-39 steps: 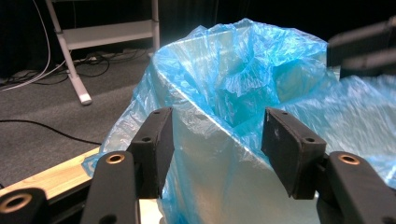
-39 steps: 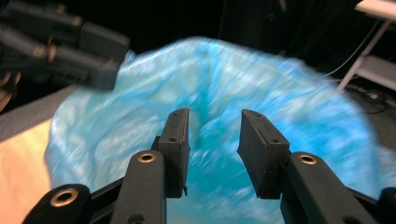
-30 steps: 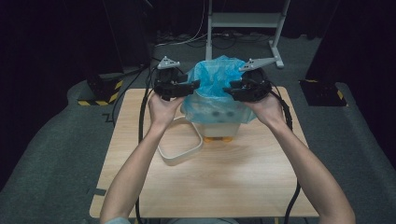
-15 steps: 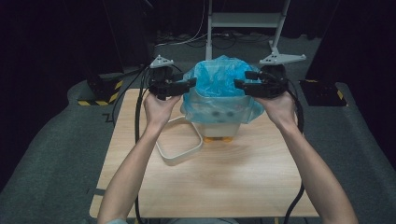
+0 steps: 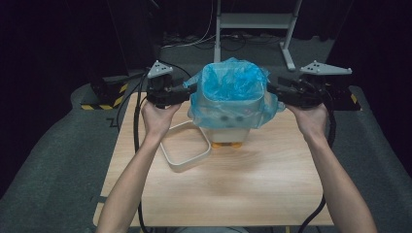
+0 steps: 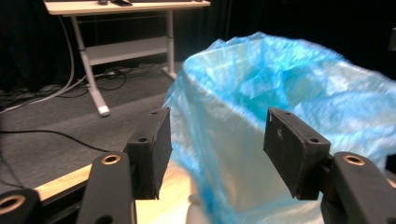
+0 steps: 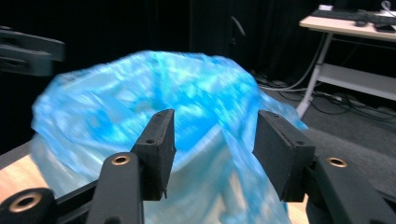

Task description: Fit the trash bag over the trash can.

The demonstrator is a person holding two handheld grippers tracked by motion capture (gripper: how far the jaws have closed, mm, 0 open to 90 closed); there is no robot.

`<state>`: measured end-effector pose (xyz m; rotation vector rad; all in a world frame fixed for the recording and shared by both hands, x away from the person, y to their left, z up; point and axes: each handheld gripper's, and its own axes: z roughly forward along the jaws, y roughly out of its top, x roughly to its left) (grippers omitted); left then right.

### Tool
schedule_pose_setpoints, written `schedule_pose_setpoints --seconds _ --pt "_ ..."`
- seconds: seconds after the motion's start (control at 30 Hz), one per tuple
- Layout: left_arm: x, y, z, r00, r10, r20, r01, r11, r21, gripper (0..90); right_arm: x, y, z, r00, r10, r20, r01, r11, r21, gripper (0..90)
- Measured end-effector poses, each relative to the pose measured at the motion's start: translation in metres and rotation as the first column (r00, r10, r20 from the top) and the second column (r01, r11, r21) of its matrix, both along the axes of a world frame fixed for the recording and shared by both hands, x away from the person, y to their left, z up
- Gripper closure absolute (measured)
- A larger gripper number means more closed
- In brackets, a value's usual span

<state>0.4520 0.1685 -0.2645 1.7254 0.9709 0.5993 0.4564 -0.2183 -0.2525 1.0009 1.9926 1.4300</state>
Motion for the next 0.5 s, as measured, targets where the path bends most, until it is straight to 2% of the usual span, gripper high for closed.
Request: schedule_pose_setpoints --seconds 0.1,0.27,0.37,0.43,0.5 --pt "-0.004 0.005 -0.005 0.9998 0.018 0.006 -0.019 0.9989 0.043 42.9 -0.004 -0.009 -0.010 0.9995 -0.031 0.007 0.031 0.9995 -0.005 50.0" --pt "-0.009 0.020 -0.020 0.9986 0.049 -0.018 -0.048 0.9978 0.046 42.8 -0.012 -0.026 -0.028 0.9969 -0.078 0.010 0.078 0.9969 0.008 49.8" --pt "-0.011 0.030 -0.033 0.9964 0.075 -0.040 -0.073 0.9962 0.047 42.7 -0.019 -0.036 -0.044 0.9936 -0.113 0.004 0.113 0.9936 -0.002 49.2" --pt "-0.014 0.035 -0.041 0.9952 0.085 -0.050 -0.083 0.9958 0.039 42.7 -0.022 -0.044 -0.053 0.9920 -0.126 -0.010 0.126 0.9918 0.019 48.8" --pt "-0.016 0.038 -0.047 0.9940 0.096 -0.053 -0.093 0.9945 0.047 42.6 -0.025 -0.055 -0.066 0.9887 -0.146 -0.036 0.147 0.9874 0.057 48.6"
